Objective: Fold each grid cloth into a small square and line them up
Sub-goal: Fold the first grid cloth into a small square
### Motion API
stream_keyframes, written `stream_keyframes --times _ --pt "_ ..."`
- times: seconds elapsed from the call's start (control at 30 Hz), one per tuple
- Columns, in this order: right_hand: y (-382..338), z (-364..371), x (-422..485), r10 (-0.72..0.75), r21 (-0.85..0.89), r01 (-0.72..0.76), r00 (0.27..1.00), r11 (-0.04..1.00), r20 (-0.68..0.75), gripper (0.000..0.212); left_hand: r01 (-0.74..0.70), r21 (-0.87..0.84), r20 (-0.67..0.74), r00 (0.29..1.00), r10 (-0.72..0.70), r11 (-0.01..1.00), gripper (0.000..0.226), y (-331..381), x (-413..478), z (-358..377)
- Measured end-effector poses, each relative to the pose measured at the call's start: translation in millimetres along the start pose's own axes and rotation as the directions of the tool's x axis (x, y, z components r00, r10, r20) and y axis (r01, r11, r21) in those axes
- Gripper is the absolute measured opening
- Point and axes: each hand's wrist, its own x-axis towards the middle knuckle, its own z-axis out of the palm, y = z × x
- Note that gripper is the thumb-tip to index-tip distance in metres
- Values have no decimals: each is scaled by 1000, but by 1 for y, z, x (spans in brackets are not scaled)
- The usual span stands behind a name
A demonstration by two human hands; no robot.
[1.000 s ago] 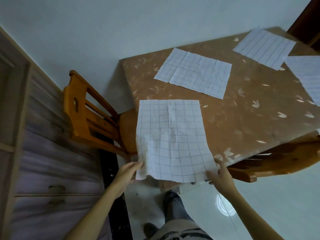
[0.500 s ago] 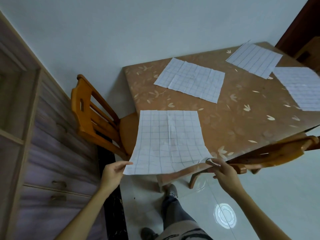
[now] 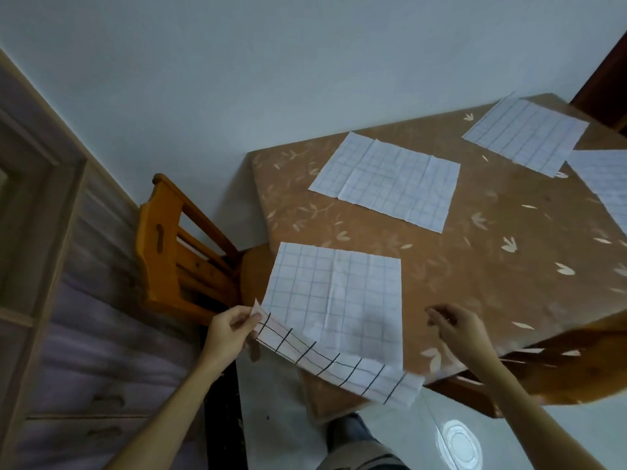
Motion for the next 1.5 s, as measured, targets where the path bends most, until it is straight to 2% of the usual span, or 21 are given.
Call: stream_keyframes --times 0.07,0.13,0.2,0.23,0.3,0.37,0.43,0.5,0.67,0.8,0.87,1.0,1.1,1.2,1.4,1.5 --pt "0 0 19 18 -35 -15 996 999 82 22 18 17 -5 1000 -18 1000 9 8 18 10" --pt "-1 4 26 47 -83 -25 962 996 271 26 37 31 -5 999 -37 999 7 14 32 20" --pt "4 11 29 97 -184 -6 866 983 490 38 56 38 -19 998 -55 998 4 17 47 31" --pt "8 16 29 124 -228 12 808 974 577 53 66 41 -30 997 -65 997 4 18 53 35" --pt "14 27 28 185 -283 23 706 959 684 77 100 40 -51 994 -98 994 4 19 63 43" --pt "17 34 29 229 -333 36 657 942 718 74 128 41 -58 990 -126 991 8 20 71 49" --pt "20 40 33 231 -358 65 657 931 717 70 150 43 -62 987 -147 988 13 22 79 54" --pt "25 43 41 215 -345 55 687 937 694 72 170 33 -77 983 -167 985 17 24 85 57" --pt "38 40 59 163 -336 112 706 935 689 68 205 -17 -106 973 -205 979 16 29 97 63" --pt "54 53 69 170 -461 244 706 854 688 42 218 -66 -132 965 -226 974 14 35 102 67" --pt "50 53 73 130 -443 273 712 854 690 41 226 -72 -143 962 -234 971 13 37 104 68" --pt "37 38 93 63 -325 193 768 926 637 24 229 -54 -169 957 -234 972 13 36 109 65" --pt "28 23 115 31 -208 95 847 973 530 11 216 -7 -179 960 -214 976 12 36 117 64" --pt "23 14 140 8 -143 50 926 988 377 18 203 48 -185 964 -191 978 13 38 131 64" --pt "20 25 179 79 -141 -47 970 989 229 19 187 105 -220 962 -160 977 22 40 156 75" --pt "15 31 192 90 -143 -66 982 988 168 15 175 206 -255 959 -120 963 42 43 163 86"
